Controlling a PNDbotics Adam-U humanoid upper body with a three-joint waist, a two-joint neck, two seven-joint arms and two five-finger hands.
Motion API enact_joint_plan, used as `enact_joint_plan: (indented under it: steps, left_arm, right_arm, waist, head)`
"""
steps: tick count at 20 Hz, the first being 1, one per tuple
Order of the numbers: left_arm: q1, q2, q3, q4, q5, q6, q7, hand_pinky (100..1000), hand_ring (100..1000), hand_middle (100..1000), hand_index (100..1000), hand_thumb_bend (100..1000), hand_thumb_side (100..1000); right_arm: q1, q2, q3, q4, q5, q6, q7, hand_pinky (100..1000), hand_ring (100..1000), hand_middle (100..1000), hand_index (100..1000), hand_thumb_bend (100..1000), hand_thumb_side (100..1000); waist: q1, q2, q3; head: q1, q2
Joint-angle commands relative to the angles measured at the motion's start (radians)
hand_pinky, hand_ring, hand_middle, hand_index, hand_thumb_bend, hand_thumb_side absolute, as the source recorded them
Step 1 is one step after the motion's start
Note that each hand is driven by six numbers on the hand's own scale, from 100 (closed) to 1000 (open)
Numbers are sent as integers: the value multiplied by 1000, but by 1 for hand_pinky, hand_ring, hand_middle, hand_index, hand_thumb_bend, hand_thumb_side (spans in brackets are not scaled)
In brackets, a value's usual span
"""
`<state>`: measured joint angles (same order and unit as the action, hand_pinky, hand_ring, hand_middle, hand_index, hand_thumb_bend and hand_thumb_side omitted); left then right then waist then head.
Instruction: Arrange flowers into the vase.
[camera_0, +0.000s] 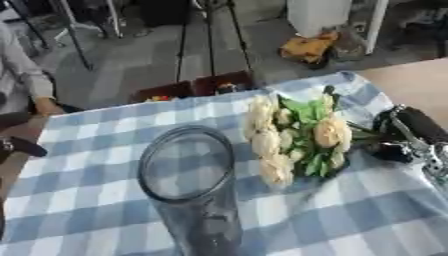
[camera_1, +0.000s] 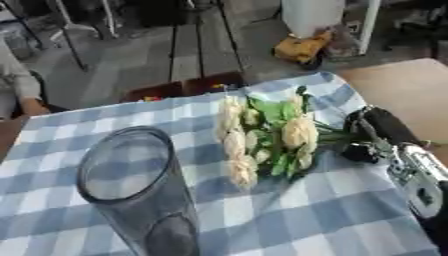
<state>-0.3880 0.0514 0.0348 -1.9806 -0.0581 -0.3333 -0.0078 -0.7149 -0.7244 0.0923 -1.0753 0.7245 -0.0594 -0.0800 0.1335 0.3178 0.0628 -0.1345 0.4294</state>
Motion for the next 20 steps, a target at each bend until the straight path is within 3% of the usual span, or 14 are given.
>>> enact_joint_plan:
  steps: [1, 15, 20]
  left_arm:
    - [-6, 5, 0, -19, -3, 1, -3, 479, 732, 779, 860, 100, 1000]
    - [-6, 5, -1, -19, -9, 8, -15, 478, 733, 780, 861, 100, 1000]
    - [-6, 5, 0, -19, -11, 11, -19, 478, 733, 780, 861, 100, 1000]
  right_arm:
    - [-26, -17, -15, -14, 10, 3, -22, 307, 450, 100, 100, 100, 233]
    - [-21, -20, -23, -50, -45, 16, -26, 302, 444, 100, 100, 100, 250]
    - [-14, -21, -35, -88, -91, 19, -48, 294, 437, 100, 100, 100, 213]
  waist:
    - [-6, -18, 1]
    - [-7, -23, -2]
    - [-5, -26, -2]
  head:
    - [0, -8]
    - [5, -10]
    - [6, -10]
